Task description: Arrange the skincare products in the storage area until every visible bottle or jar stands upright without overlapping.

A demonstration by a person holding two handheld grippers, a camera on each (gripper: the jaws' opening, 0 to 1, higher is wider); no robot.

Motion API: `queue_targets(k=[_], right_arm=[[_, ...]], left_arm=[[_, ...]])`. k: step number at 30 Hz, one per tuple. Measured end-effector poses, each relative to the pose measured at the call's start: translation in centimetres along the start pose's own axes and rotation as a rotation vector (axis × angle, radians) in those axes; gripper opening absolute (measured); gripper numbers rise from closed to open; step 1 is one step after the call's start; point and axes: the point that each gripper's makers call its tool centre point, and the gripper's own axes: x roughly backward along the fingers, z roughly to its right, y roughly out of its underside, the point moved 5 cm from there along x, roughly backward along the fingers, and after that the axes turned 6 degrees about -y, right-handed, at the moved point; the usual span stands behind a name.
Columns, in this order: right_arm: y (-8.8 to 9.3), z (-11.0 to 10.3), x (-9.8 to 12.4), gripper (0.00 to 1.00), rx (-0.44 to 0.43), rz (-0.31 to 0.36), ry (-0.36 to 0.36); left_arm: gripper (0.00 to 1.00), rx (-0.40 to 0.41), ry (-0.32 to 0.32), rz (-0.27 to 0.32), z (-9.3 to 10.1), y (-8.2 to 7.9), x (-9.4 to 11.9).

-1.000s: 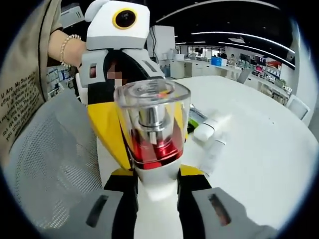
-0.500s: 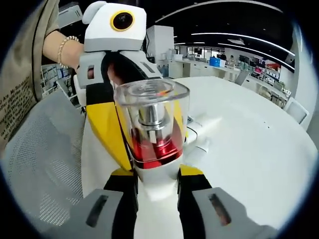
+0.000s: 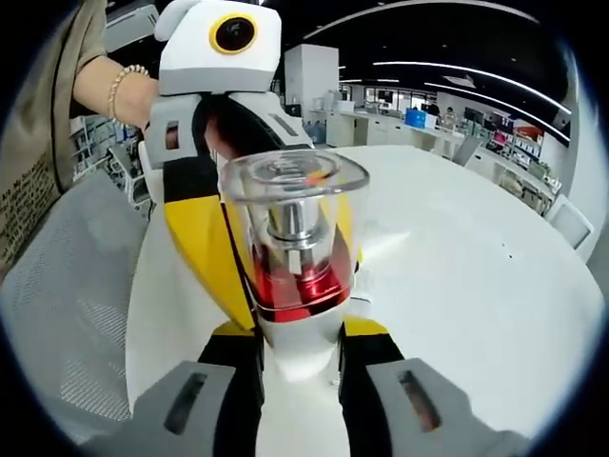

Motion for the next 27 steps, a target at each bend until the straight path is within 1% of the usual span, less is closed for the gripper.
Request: queue_targets(k=[3, 11, 17, 21, 24, 25, 27], right_arm=[[-0.01, 0.36, 0.04, 0.29, 0.006, -0.003, -0.011], [-0.18, 0.23, 0.00, 0.29, -0.001, 0.005, -0.012], [-0.38, -0.02, -0.03, 0.30, -0.052, -0.006, -0.011], [-0.51, -0.17, -0.13, 0.31, -0.058, -0.017, 0.010], [-0.34, -0.18, 0.01, 0.33, -0.040, -0.033, 0.028], [-0.38, -0.22, 0.07, 0.34, -0.020, -0.035, 0.039], [-0.33, -0.56, 0.10, 0.37, -0.016, -0.043, 0.051]], left_arm=[[0.27, 0.004, -0.003, 0.005, -0.25, -0.10, -0.17], [0.28, 0.009, -0.002, 0.005, -0.46, -0.13, -0.37], [0.29, 0.034, -0.012, -0.001, -0.46, -0.08, -0.43], [0.30, 0.058, -0.022, -0.016, -0.47, 0.15, -0.44], [0.34, 0.071, -0.029, -0.020, -0.43, 0.18, -0.31], [0.36, 0.077, -0.032, -0.022, -0.44, 0.17, -0.24], [0.42, 0.105, -0.035, -0.025, -0.43, 0.12, 0.05]])
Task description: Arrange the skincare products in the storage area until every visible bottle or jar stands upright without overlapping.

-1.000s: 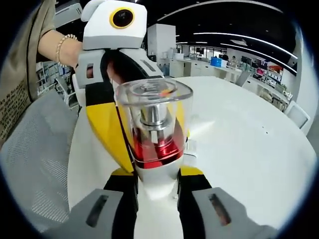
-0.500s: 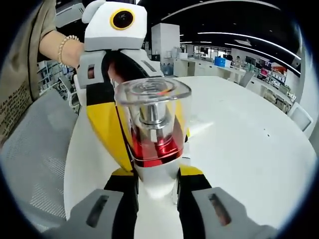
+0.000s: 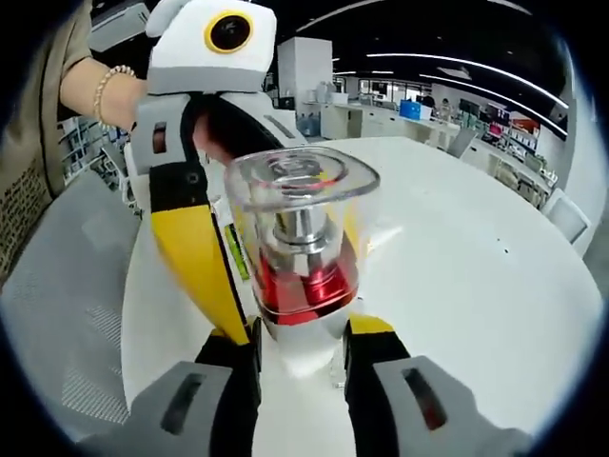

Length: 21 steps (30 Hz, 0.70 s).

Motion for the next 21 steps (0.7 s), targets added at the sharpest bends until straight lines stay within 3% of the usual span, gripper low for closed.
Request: queue_targets(k=[8, 21], right_arm=[[-0.3, -1.1, 0.6, 0.51, -0.017, -0.003, 0.041], [-1.3, -2.6, 2.3, 0.76, -0.093, 0.033, 0.131]], left_arm=[[0.64, 0.074, -0.038, -0.008, -0.3, 0.5, 1.8], [0.80, 0.177, -0.089, -0.007, 0.3, 2.1, 5.0]])
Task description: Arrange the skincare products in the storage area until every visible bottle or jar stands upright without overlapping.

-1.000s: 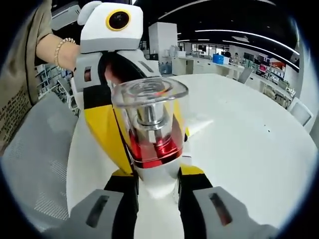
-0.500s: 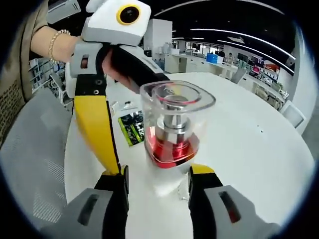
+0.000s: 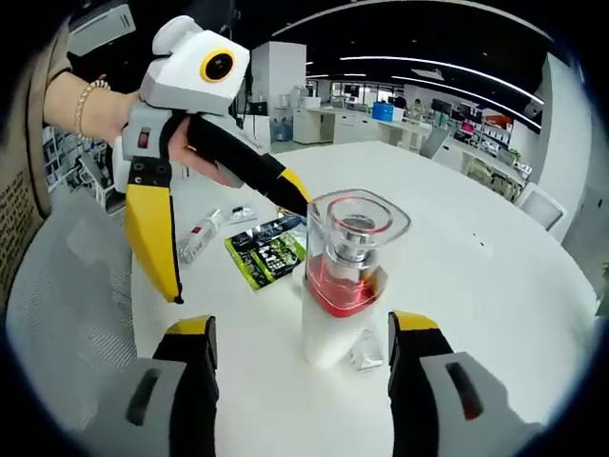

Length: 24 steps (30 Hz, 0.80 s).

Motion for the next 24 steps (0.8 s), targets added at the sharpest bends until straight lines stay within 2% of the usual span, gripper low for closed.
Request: queue_targets(k=[11, 18, 24], right_arm=[[0.2, -1.8, 1.5, 0.83, -0.035, 0.008, 0.055], [0.3, -2.9, 2.5, 0.88, -0.063, 0.021, 0.088], [0.3, -4.1, 3.1, 0.95, -0.132, 0.051, 0.124]], left_arm=[[0.97, 0.050, -0.055, 0.014, 0.1, 1.2, 3.2], [0.97, 0.074, -0.087, 0.026, -0.1, 2.0, 5.6], [0.97, 0.096, -0.127, 0.035, -0.4, 3.3, 7.7]])
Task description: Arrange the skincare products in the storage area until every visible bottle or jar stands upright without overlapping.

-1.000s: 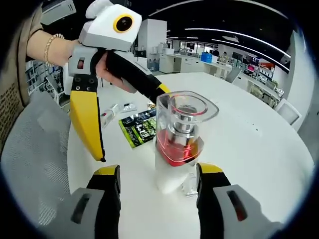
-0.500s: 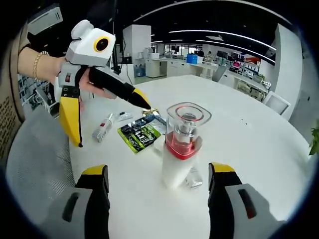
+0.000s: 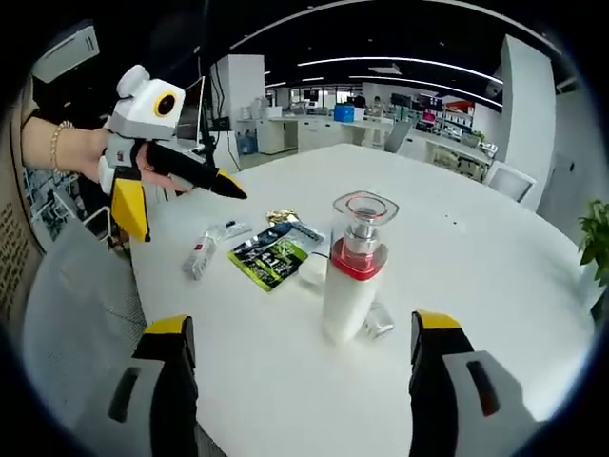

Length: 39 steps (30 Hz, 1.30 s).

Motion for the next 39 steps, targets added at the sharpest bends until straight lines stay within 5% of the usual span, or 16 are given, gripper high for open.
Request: queue_targets(k=[7, 21, 27, 39], right_arm=[[0.3, -2.3, -0.3, 0.98, -0.051, 0.021, -0.009], [0.1, -5.4, 0.0, 0.96, -0.174, 0.074, 0.009], [0.8, -6.4, -0.1, 0.95, -0.157, 0.051, 0.011], [1.7, -7.1, 0.1, 0.96, -0.199, 0.040, 0.034]], left_arm=[[0.97, 0.041, -0.047, -0.019, -0.5, 3.1, 2.7], [0.97, 0.141, -0.151, 0.007, -2.2, 6.7, 8.0], [0.97, 0.194, -0.203, 0.015, -3.0, 8.7, 10.5], [0.97, 0.218, -0.292, 0.040, -3.7, 10.6, 13.2]])
